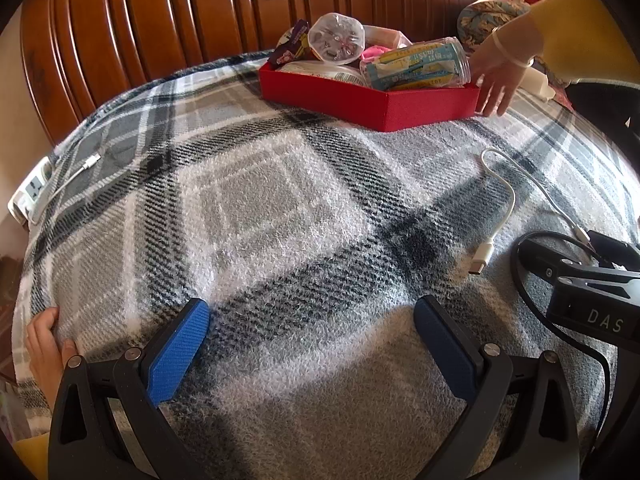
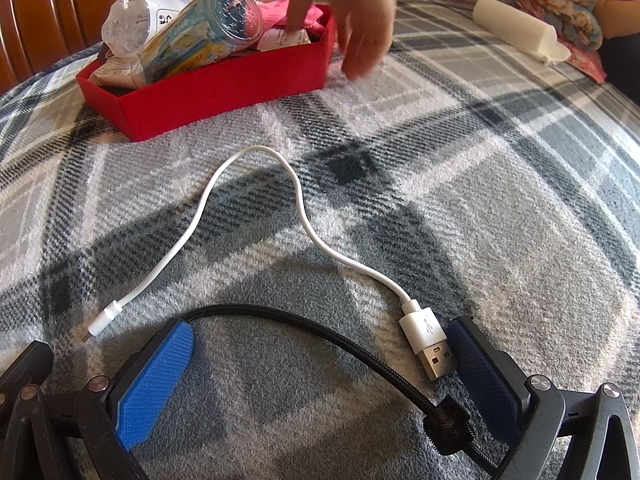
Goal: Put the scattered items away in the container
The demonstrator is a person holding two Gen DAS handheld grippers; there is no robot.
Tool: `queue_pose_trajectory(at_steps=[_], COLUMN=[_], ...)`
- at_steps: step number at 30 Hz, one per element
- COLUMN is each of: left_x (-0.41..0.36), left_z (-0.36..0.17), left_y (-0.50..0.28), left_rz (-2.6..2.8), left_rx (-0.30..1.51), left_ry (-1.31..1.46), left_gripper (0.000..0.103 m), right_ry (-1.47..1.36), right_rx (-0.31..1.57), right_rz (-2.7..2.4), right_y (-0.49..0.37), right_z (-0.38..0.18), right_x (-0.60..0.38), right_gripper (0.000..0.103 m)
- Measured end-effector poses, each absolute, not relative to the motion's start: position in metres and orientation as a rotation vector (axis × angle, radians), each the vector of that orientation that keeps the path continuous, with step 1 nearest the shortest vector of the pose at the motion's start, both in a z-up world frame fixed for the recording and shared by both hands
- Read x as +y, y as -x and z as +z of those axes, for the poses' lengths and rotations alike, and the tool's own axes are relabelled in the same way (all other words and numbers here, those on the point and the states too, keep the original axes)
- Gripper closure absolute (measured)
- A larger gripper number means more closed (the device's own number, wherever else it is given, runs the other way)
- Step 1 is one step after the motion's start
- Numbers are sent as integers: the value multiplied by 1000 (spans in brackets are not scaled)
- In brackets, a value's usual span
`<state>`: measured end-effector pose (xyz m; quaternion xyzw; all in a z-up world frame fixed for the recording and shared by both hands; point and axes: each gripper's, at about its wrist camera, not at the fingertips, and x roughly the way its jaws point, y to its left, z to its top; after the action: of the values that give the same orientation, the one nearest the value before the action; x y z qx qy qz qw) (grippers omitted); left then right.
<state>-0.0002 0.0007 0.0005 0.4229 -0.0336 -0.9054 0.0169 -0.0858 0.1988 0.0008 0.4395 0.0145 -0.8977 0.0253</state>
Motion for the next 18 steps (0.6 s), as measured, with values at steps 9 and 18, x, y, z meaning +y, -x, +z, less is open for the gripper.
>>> queue_pose_trajectory(at_steps=[9, 18], left_x=[1, 0], left_z=[0, 0], left_y=[0, 0], left_rz=[-2816, -2816], left_rx=[-98, -96], left_ry=[-1315, -1315], left_gripper=[0, 0], right_ry=[-1359, -1358], right_rx=[45, 44], right_rz=[-2776, -2776], right_y=[86, 87], right_z=[1, 1], right_x=[199, 199], right_gripper=[0, 0])
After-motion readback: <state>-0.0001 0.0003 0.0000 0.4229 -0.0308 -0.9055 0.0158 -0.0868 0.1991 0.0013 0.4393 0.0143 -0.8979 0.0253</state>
